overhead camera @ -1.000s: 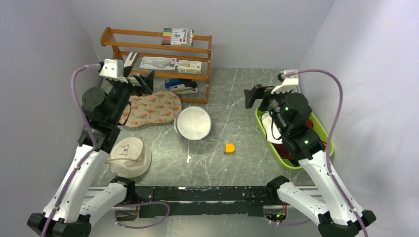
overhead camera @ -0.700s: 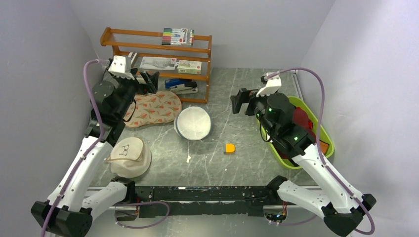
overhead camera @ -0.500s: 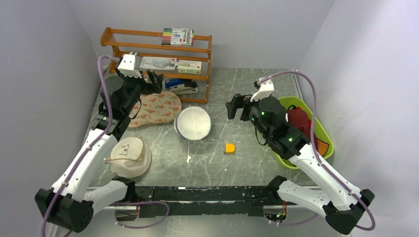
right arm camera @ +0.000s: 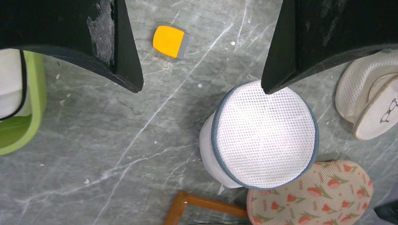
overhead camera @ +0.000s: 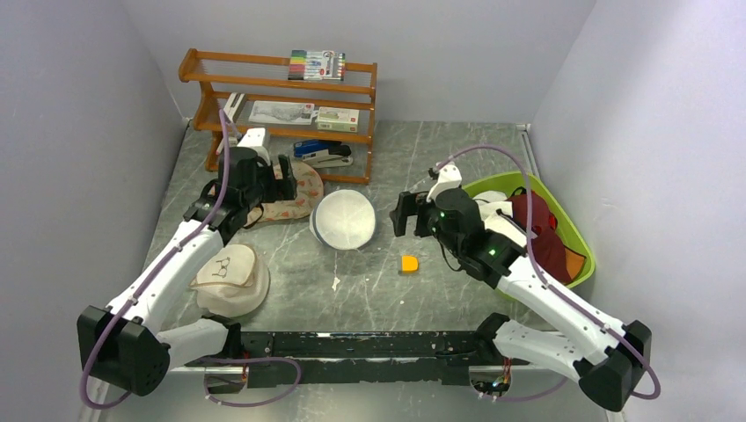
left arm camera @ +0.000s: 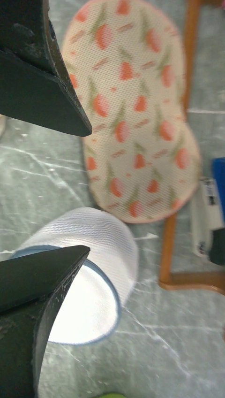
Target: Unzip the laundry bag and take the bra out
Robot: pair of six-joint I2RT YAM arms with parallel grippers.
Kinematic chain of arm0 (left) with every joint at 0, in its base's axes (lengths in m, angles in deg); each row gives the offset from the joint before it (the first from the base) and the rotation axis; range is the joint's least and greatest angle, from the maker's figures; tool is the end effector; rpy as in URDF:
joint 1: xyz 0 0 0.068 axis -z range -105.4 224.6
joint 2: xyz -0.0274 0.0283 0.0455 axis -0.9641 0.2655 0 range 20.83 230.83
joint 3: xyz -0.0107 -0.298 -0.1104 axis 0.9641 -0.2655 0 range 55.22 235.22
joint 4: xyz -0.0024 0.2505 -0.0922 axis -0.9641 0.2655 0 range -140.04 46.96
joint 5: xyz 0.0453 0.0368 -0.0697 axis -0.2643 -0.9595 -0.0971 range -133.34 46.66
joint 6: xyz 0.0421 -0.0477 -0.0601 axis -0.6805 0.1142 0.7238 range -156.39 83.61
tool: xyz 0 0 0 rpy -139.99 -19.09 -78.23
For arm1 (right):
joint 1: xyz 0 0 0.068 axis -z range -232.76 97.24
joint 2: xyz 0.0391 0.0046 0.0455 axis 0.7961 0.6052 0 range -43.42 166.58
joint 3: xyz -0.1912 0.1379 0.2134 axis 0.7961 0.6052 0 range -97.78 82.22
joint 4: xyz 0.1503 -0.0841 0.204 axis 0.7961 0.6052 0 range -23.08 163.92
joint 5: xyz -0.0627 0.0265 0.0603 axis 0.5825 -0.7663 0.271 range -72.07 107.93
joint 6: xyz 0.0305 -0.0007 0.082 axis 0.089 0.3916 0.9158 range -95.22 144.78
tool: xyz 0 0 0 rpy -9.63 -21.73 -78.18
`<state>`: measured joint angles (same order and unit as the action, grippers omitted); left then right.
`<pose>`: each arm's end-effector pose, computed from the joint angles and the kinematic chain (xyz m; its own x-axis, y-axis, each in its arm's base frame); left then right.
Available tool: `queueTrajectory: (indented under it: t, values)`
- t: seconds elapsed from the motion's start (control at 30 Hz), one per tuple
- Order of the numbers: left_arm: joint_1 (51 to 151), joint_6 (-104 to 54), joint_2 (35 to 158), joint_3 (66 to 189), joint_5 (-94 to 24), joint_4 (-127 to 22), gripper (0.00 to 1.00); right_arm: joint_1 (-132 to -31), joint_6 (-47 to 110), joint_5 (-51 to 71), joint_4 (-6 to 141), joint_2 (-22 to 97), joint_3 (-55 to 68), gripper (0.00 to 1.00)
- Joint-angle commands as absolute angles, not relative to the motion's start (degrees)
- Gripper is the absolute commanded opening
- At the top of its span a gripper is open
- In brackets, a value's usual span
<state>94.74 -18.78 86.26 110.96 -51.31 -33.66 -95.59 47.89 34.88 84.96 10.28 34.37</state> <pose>0.2702 -0.0875 0.3465 -0.4609 -0.1500 -0.8747 0.0888 0.9729 -0.2137 0.1821 0.1380 0.3378 -0.4516 0.0933 -0.8873 -0.3018 0.9199 0.2503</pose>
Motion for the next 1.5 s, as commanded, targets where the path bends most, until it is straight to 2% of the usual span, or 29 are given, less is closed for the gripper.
queueTrajectory:
  t: [0.0, 0.2, 0.43, 0.5, 0.67, 0.8, 0.9, 1.17, 1.37, 1.47]
  values:
    - [95.17, -12.36, 86.53, 108.83, -50.02, -24.73, 0.98, -96.01, 46.97, 31.56, 80.05, 13.68, 35.06, 1.00]
    - [95.20, -7.30, 86.13, 107.79, -43.34, -26.89, 0.98, -95.22, 48.36, 28.83, 76.68, 25.76, 32.09, 1.00]
    - [95.25, -8.25, 85.34, 112.92, -41.66, -22.14, 0.98, -93.93, 47.95, 16.00, 74.85, 38.20, 25.33, 1.00]
    - [95.25, -8.85, 82.85, 112.84, -41.70, -20.91, 0.98, -95.50, 47.49, 12.24, 73.68, 38.48, 25.18, 1.00]
    - [95.25, -10.45, 76.28, 112.72, -42.40, -19.35, 0.98, -102.85, 46.23, 15.28, 73.64, 36.71, 21.18, 1.00]
    - [95.25, -11.89, 72.29, 114.52, -43.57, -18.50, 0.98, -104.79, 48.68, 3.89, 68.03, 41.34, 20.37, 1.00]
    - [95.25, -12.43, 69.87, 116.41, -45.09, -17.53, 0.98, -108.40, 51.36, 0.31, 63.43, 46.95, 19.10, 1.00]
    - [95.17, -13.51, 65.77, 121.09, -47.28, -13.76, 0.98, -114.36, 50.84, 5.61, 67.05, 63.63, 7.47, 1.00]
    - [95.20, -13.45, 66.24, 122.07, -46.43, -11.57, 0.98, -112.57, 48.09, 21.74, 71.84, 65.42, 7.41, 1.00]
    - [95.17, -13.12, 68.19, 121.21, -45.02, -11.96, 0.98, -109.09, 47.56, 22.77, 72.36, 65.53, 8.57, 1.00]
